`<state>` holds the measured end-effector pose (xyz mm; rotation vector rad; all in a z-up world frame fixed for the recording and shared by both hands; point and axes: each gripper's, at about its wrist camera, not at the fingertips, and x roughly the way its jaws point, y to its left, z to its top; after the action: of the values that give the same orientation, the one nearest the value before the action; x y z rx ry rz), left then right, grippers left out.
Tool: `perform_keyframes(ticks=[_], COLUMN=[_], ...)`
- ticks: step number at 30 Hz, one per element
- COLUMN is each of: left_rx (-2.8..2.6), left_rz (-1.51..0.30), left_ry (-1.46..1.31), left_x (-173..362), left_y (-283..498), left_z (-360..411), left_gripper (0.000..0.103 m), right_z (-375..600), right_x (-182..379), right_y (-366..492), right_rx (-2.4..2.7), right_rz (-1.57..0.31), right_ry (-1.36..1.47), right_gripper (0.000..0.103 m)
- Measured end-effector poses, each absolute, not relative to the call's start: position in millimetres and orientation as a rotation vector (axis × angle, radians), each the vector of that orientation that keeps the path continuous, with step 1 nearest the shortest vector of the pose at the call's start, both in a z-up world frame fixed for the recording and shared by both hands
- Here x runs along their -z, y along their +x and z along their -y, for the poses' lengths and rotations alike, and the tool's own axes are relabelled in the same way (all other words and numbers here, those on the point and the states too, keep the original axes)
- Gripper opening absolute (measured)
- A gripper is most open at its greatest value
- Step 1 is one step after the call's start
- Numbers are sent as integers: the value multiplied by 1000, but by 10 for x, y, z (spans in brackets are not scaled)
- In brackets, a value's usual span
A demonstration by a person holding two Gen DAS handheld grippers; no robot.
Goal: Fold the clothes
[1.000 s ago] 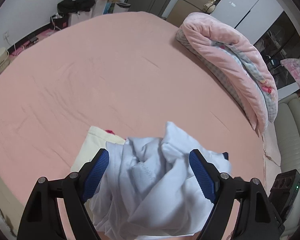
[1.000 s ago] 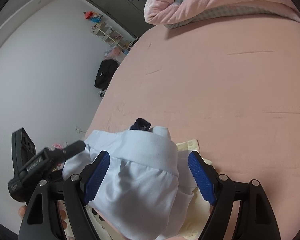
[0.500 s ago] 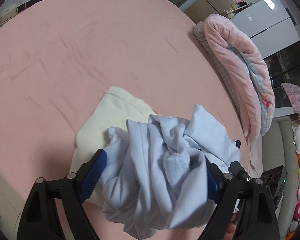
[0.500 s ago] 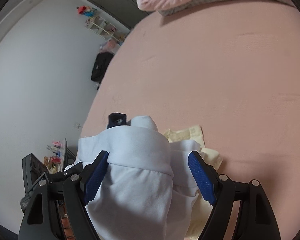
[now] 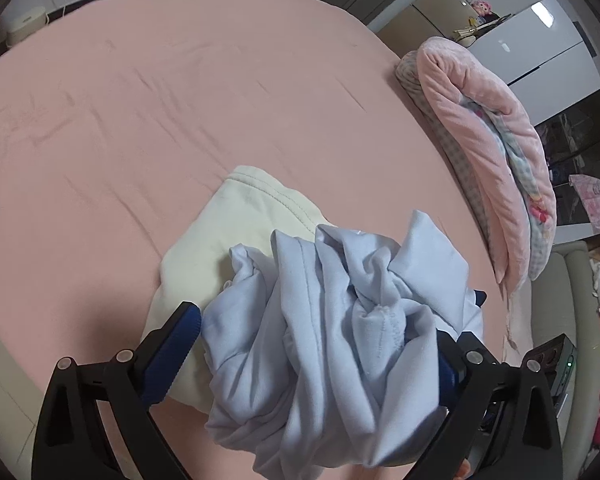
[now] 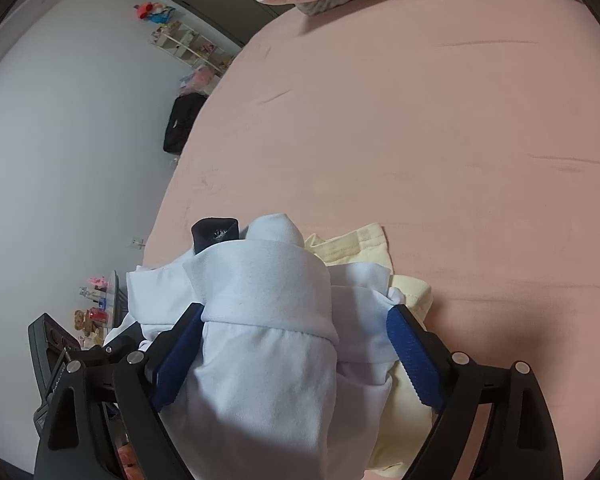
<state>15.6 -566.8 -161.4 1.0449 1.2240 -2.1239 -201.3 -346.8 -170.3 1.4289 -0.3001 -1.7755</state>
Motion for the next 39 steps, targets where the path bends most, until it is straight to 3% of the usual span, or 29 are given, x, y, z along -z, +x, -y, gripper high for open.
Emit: perform_keyframes(ticks=[14, 32, 39], left_rx=[2219, 2212, 2231], left_rz=[-815, -842, -690], left_ry=[986, 831, 791], left_x=[964, 589, 323], left_y=[248, 477, 661], left_z=[5366, 5021, 4552], left_gripper=[101, 101, 101], right_z=[2946, 2804, 2546], right_x=[1267, 1023, 565], right_y=[-1930, -1733, -1444], right_rx=[1885, 1953, 1948], right_rz=[410, 292, 224], right_ry=[1284, 1198, 1099], right_gripper=[91, 91, 91])
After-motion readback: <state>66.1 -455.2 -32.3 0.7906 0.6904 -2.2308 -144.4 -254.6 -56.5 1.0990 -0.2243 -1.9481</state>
